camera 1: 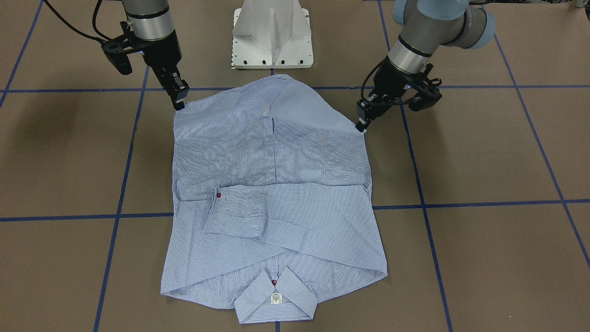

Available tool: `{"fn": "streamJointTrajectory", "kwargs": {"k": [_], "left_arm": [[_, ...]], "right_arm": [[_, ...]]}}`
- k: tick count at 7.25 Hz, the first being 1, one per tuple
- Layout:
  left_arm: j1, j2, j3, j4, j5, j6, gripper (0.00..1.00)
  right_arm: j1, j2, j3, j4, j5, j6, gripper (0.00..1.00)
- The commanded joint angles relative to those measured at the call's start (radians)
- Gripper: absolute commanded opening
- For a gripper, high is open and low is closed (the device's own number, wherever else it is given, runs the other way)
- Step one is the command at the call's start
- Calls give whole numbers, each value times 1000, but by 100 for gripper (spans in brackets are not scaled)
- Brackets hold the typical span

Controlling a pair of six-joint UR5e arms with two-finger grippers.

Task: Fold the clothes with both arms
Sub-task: 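Fold the hem with both grippers up over the shirt toward the collar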

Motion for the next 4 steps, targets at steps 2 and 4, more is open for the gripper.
{"fn": "streamJointTrajectory", "kwargs": {"k": [2,4], "left_arm": [[-123,-56,69,27,-41,39,0],[-126,-90,71,73,-40,39,0]], "right_arm": [[111,53,-55,6,-15,0,0],[112,78,-81,11,-151,21,0]]}}
